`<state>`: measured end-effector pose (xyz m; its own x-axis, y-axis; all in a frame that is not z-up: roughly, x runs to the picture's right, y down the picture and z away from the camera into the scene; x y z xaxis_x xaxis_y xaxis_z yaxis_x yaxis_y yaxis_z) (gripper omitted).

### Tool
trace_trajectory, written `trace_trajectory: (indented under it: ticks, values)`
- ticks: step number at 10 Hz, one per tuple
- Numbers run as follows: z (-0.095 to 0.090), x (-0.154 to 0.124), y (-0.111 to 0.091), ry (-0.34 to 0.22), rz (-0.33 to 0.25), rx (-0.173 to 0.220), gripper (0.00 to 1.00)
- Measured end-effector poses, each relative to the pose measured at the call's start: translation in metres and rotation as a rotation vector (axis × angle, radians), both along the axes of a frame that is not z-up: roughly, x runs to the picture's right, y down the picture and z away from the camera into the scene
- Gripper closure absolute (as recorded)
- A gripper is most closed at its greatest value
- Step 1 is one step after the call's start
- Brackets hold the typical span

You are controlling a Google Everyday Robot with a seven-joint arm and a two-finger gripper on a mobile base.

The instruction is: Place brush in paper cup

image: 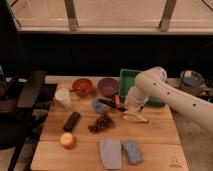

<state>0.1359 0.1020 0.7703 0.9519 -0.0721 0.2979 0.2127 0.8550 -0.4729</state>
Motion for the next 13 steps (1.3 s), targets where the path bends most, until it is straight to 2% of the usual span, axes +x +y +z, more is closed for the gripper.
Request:
trace_trajectory:
  ticks: [1,2,4,5,7,9,11,12,13]
  values:
    - [0.001,0.0,0.001,0.001,-0.003,-0.001,0.82]
    - [0.001,-0.003,-0.005,-0.008,-0.023,0.027,0.82]
    - [-0.003,-0.02,-0.03,-0.04,-0.074,0.088,0.82]
    - [-0.011,-0.04,-0.049,-0.067,-0.117,0.13,0.82]
    - [-0.017,-0.077,-0.071,-0.123,-0.194,0.194,0.82]
    - [-0.023,-0.117,-0.084,-0.214,-0.285,0.263,0.82]
    - [-0.025,-0.16,-0.09,-0.333,-0.385,0.313,0.82]
    - [-0.027,-0.186,-0.089,-0.444,-0.474,0.332,0.82]
    - [-0.03,-0.201,-0.087,-0.522,-0.541,0.343,0.82]
